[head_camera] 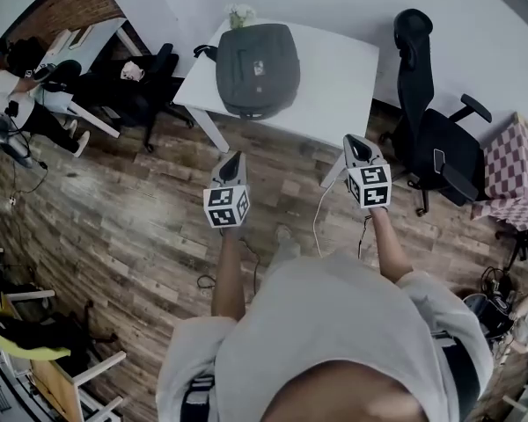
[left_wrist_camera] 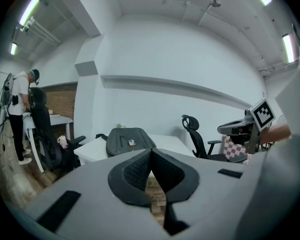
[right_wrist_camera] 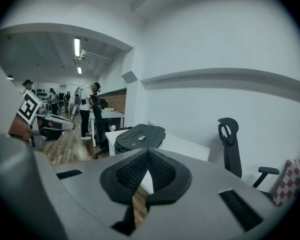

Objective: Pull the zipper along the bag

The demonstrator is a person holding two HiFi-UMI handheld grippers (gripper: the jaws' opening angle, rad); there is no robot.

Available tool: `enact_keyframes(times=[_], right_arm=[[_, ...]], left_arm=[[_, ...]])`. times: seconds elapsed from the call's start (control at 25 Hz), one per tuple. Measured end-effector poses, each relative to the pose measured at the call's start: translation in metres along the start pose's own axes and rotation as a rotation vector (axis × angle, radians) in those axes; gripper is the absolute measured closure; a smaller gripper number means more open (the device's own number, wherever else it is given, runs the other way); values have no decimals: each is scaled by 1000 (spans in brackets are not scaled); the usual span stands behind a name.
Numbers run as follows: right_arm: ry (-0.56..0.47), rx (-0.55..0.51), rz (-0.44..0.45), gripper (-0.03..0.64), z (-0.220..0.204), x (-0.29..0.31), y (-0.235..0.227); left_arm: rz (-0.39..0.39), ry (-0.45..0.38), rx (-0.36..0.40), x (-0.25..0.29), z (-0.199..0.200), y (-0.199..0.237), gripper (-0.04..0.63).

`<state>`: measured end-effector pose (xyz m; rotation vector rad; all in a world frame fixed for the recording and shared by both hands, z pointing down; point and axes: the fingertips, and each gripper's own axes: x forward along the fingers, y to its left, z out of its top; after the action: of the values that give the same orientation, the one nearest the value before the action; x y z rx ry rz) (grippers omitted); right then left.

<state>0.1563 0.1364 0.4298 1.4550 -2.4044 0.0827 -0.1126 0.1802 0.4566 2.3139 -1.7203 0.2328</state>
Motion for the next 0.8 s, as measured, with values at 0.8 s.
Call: enact_keyframes(times=[0.8], right_arm=[[74,46,-53,604,-5,107,-11]], left_arm=[[-99,67,44,111,18,67,569]])
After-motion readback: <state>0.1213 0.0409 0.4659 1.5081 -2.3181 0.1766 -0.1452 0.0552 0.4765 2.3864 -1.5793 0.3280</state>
